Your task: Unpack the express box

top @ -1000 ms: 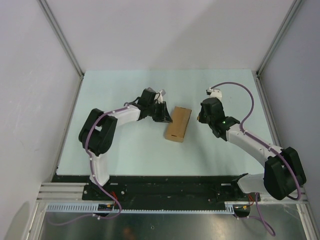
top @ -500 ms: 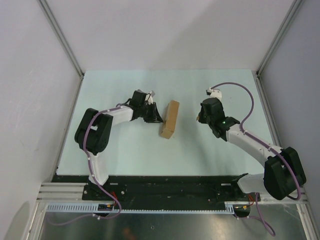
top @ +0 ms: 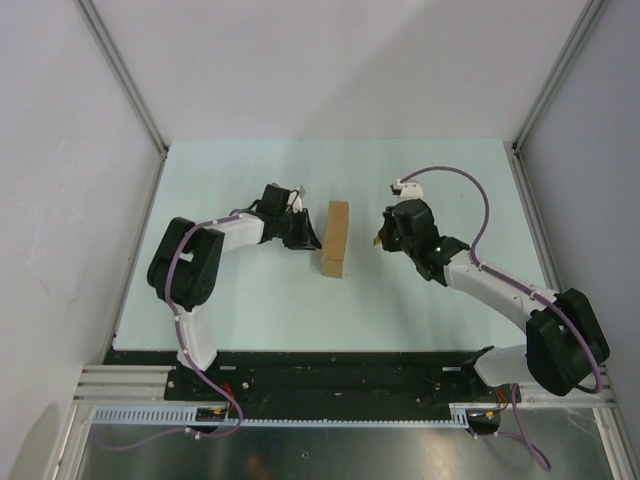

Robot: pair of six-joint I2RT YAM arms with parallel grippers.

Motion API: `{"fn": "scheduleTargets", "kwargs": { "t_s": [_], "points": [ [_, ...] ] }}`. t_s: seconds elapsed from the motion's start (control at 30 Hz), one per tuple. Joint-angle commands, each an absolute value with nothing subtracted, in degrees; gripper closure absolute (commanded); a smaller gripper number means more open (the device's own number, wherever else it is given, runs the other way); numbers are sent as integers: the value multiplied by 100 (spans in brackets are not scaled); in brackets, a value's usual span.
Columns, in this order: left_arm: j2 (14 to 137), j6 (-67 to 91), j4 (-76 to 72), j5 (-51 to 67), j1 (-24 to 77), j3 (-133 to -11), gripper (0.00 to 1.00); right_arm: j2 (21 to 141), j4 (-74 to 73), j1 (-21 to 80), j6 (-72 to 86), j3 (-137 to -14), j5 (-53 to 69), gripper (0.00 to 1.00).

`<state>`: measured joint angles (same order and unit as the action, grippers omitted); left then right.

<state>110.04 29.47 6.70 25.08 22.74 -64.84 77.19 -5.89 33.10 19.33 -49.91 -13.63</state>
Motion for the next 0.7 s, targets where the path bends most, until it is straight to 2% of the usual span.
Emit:
{"fn": "scheduleTargets", "kwargs": {
  "t_s": [0.0,0.17,0.3,0.53,0.67],
  "points": [
    [10486,2813,624,2276,1917,-6425,73,7454,-70,3804,1268,-5010,-1028,100],
    [10353,2795,615,2259,1635,-6810,69,7190,430,4726,739,-5018,-1573,100],
    [10643,2882,615,2373,1617,-7635,63,7093,703,5228,335,-5018,-1399,100],
    [11644,3076,598,2749,1722,-9156,40,7654,1133,5589,193,-5106,-932,100],
    [12592,3173,589,3049,1845,-10289,35,8146,1397,5607,53,-5185,-1072,100]
  ]
}}
